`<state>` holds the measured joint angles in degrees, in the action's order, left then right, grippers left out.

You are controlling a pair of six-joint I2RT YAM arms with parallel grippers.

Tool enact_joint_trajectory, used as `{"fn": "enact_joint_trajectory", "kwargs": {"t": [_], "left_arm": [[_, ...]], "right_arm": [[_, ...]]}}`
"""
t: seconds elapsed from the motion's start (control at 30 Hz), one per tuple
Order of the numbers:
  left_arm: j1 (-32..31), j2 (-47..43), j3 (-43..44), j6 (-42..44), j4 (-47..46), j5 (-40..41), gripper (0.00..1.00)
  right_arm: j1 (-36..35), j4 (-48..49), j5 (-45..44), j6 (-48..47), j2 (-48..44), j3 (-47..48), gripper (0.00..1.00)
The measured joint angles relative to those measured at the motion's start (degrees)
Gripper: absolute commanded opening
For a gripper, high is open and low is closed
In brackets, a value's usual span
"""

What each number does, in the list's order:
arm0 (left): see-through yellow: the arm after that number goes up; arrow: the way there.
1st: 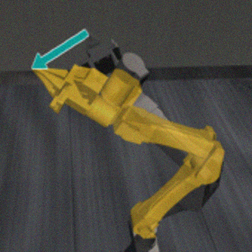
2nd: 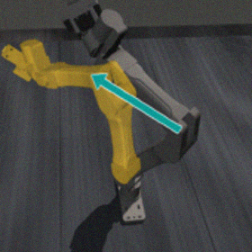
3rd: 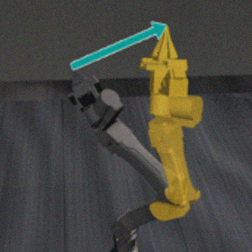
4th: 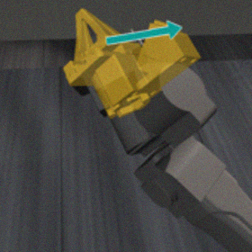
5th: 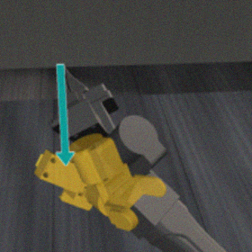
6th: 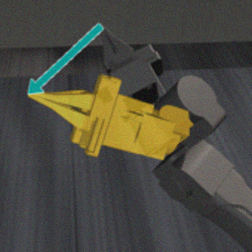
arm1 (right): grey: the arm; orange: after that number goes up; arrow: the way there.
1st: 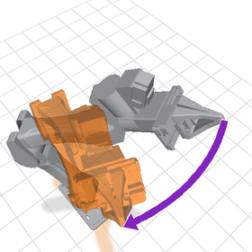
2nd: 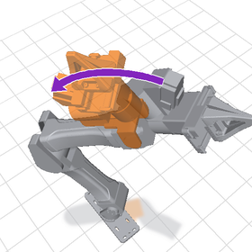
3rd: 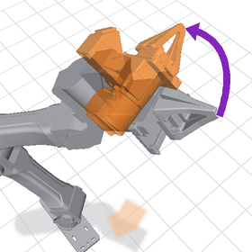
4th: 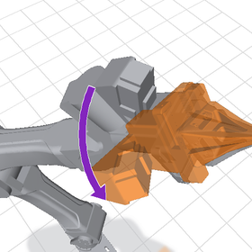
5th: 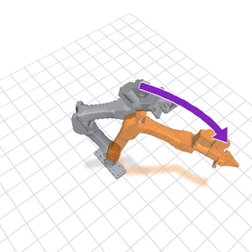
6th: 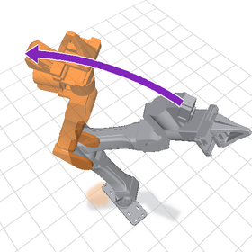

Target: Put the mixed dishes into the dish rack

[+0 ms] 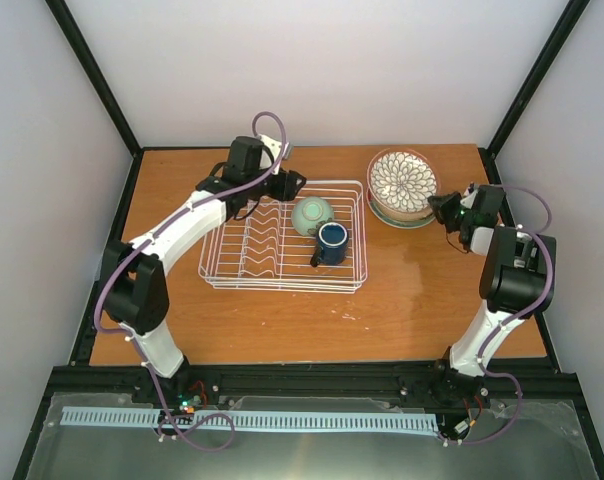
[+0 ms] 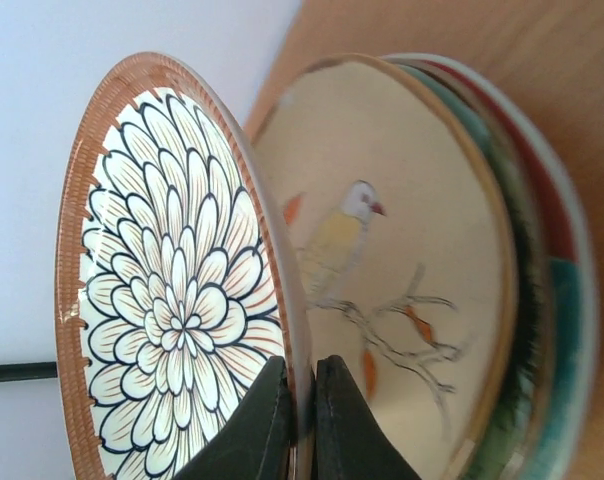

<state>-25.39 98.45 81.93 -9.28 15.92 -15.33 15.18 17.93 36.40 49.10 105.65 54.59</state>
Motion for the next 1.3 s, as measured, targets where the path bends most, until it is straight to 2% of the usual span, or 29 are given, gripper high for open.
{"fn": "enact_joint_trajectory", "kwargs": {"t": [0.23,0.47,0.63,0.83,0.97,1.3], "left_arm": [[0.3,1.8,2.4,0.0,0.0,-3.8,0.64],[6.1,1.9,3.0,-2.9,-2.4,-18.1,0.68],[9.2,1.9,3.0,-5.3,-4.0,-27.0,0.69],[8.8,1.9,3.3,-7.8,-5.3,-34.3,0.71],[8.7,0.9,3.2,-8.8,-5.8,-36.5,0.72],[8.8,-4.7,2.9,-9.9,-8.3,-37.8,0.71]], "right_arm": [[0.0,19.4,4.6,7.8,1.1,-4.5,0.03],[-0.3,29.4,7.6,9.2,-1.4,-7.0,0.03],[-3.3,27.8,7.7,5.7,-8.5,-7.6,0.03],[-12.8,22.9,6.6,-1.4,-16.8,-7.0,0.03],[-18.6,18.2,4.7,-6.0,-18.2,-5.6,0.03],[-24.0,9.8,0.2,-12.7,-18.2,-2.1,0.03]]}}
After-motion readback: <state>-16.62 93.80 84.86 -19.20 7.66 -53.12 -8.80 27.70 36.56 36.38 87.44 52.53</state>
